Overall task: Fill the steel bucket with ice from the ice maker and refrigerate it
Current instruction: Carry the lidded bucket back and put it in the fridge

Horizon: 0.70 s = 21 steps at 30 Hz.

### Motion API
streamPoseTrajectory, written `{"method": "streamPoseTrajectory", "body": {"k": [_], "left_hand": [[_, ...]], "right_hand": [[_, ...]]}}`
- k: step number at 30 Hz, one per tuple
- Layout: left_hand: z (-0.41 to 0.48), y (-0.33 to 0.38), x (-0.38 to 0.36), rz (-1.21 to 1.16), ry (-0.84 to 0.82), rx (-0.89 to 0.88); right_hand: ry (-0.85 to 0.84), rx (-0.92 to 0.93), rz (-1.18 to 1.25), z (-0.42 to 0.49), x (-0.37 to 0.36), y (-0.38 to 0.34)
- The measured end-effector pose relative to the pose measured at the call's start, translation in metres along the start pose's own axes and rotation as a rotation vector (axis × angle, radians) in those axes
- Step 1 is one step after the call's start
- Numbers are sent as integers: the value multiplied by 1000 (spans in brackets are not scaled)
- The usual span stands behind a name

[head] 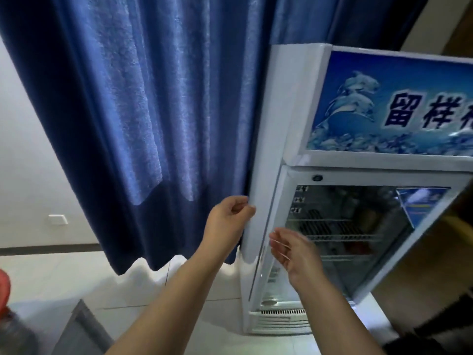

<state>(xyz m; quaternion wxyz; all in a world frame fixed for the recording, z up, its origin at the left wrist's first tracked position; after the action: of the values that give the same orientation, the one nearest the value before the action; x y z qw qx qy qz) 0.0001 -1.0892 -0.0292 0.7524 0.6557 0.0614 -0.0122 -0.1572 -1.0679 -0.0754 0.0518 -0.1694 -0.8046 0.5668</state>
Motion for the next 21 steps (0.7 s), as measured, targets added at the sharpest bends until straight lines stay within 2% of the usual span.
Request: {"method": "streamPoseTrajectory", "body": {"k": [8, 13, 21], "left_hand": [[61, -27, -98, 26, -105, 69], [97, -31, -126, 65, -102, 44], [122, -48, -146, -80, -66, 56]], "right_hand": [[29, 9, -8, 39, 59, -22], [17, -27, 15, 61, 77, -23], [15, -72, 86, 84, 99, -22]]}}
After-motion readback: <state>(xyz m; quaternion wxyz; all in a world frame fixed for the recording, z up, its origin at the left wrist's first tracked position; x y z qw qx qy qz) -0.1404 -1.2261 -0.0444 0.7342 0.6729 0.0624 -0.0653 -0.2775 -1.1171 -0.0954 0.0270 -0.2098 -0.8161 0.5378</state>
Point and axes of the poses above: each hand's wrist, its own z-axis towards the middle knuckle, its own x-axis out of the back of the hand, y = z × x, the point moved 2 cm from there along z, towards the middle knuckle, and after that the axes turned 14 degrees about -z, right-handed, at the moved point
